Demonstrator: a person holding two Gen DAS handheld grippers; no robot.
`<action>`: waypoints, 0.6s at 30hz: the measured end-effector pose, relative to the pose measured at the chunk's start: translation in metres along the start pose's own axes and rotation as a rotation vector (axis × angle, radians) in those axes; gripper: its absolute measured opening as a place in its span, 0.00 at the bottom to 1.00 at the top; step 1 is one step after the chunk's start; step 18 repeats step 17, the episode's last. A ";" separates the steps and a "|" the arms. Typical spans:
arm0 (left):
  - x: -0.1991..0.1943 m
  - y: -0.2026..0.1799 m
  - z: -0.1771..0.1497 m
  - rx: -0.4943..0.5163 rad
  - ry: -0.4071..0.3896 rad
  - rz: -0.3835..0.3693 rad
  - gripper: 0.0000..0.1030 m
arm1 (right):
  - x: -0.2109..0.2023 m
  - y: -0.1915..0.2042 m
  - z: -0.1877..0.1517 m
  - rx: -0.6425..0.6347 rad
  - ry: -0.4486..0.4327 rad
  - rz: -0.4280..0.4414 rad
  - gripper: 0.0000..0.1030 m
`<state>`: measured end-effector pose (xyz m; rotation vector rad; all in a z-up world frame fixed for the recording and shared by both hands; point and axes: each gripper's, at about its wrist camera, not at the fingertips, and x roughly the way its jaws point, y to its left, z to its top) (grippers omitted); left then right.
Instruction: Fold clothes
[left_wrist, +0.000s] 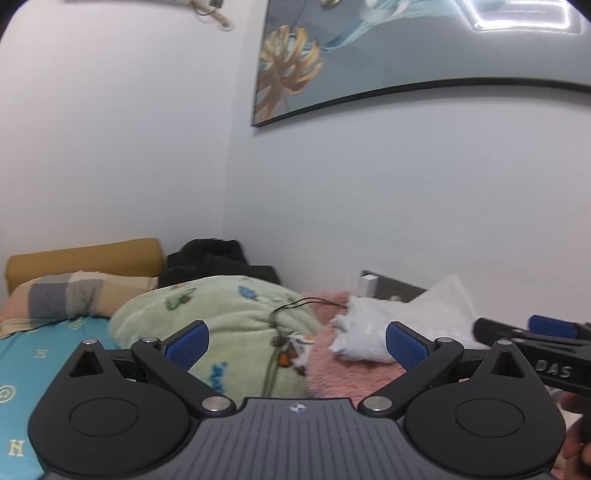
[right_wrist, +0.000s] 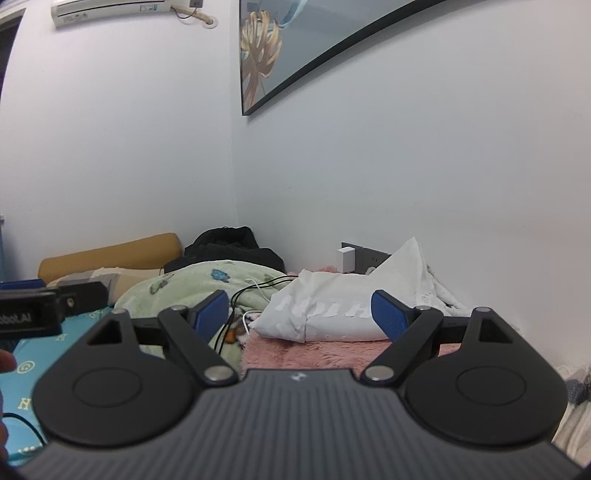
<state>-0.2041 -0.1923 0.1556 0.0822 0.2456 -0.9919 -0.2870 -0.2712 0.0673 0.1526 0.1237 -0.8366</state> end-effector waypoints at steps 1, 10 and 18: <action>0.001 0.001 0.000 -0.002 -0.001 0.005 1.00 | 0.001 0.001 0.000 -0.003 -0.002 0.000 0.83; 0.010 0.004 -0.009 0.017 0.028 0.000 1.00 | 0.008 0.008 -0.007 -0.007 0.011 -0.015 0.83; 0.011 0.012 -0.010 0.003 0.034 0.023 1.00 | 0.012 0.014 -0.009 -0.017 0.045 -0.024 0.83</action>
